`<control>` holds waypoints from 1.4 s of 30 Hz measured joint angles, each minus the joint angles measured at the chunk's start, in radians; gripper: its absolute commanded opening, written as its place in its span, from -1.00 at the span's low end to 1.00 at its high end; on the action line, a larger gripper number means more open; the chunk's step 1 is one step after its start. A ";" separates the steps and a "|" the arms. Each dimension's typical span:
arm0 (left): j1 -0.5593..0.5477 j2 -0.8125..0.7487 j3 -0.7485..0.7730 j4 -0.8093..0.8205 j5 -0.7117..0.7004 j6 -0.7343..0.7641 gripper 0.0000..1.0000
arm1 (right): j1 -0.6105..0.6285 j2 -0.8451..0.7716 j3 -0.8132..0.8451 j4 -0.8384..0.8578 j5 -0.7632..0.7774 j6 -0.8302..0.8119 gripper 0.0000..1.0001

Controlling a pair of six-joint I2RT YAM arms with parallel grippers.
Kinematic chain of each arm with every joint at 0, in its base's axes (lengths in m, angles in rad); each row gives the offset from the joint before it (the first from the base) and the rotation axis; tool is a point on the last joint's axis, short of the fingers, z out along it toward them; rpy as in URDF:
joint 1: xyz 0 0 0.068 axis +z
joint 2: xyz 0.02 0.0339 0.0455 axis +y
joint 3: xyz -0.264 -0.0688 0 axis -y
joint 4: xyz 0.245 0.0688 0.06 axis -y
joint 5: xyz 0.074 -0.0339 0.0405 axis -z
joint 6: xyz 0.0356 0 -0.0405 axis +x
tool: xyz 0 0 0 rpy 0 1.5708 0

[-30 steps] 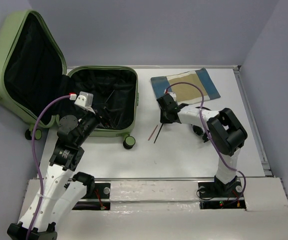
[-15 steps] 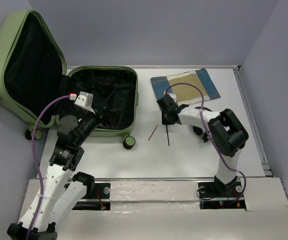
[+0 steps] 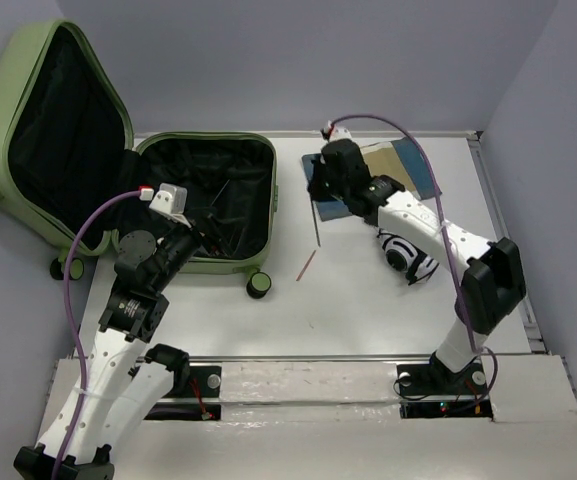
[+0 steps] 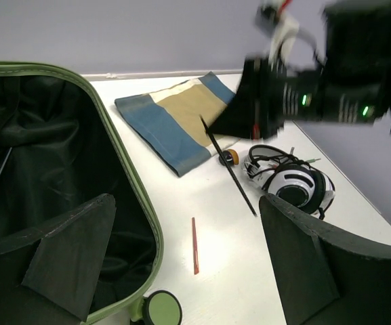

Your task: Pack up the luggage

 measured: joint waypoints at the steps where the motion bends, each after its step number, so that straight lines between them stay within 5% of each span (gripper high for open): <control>1: 0.000 0.000 0.000 0.000 -0.002 0.000 0.98 | 0.006 0.016 0.058 0.014 -0.025 0.004 -0.86; 3: 0.000 -0.001 0.000 0.000 -0.006 0.000 0.98 | 0.030 0.096 0.269 0.062 -0.114 0.024 -0.77; 4: 0.001 -0.003 0.000 0.000 -0.008 0.000 0.98 | 0.044 0.151 0.370 0.095 -0.150 0.036 -0.15; 5: 0.002 -0.004 0.000 -0.001 -0.011 0.000 0.98 | 0.054 0.201 0.465 0.119 -0.189 0.055 0.12; 7: 0.005 -0.007 0.000 -0.002 -0.014 0.000 0.98 | 0.076 0.331 0.666 0.161 -0.273 0.098 0.50; 8: 0.006 -0.008 0.000 -0.006 -0.018 0.000 0.98 | 0.082 0.378 0.745 0.170 -0.307 0.107 0.54; 12: 0.007 -0.012 0.000 -0.009 -0.020 0.001 0.98 | 0.106 0.436 0.730 0.167 -0.341 0.105 0.43; 17: 0.007 -0.014 0.000 -0.010 -0.015 0.000 0.98 | 0.097 0.242 0.249 0.122 -0.177 0.045 0.06; 23: 0.007 -0.014 0.000 -0.010 -0.013 0.000 0.98 | 0.080 0.087 -0.109 0.062 -0.027 0.030 0.17; 30: 0.007 -0.014 0.000 -0.010 -0.013 0.000 0.98 | 0.080 0.087 -0.216 0.055 0.004 0.064 0.14; 38: 0.007 -0.012 0.000 -0.010 -0.012 0.000 0.98 | 0.089 0.172 -0.220 0.055 -0.005 0.092 -0.23; 42: 0.007 -0.011 0.000 -0.010 -0.011 0.000 0.98 | 0.095 0.198 -0.220 0.055 -0.012 0.095 -0.26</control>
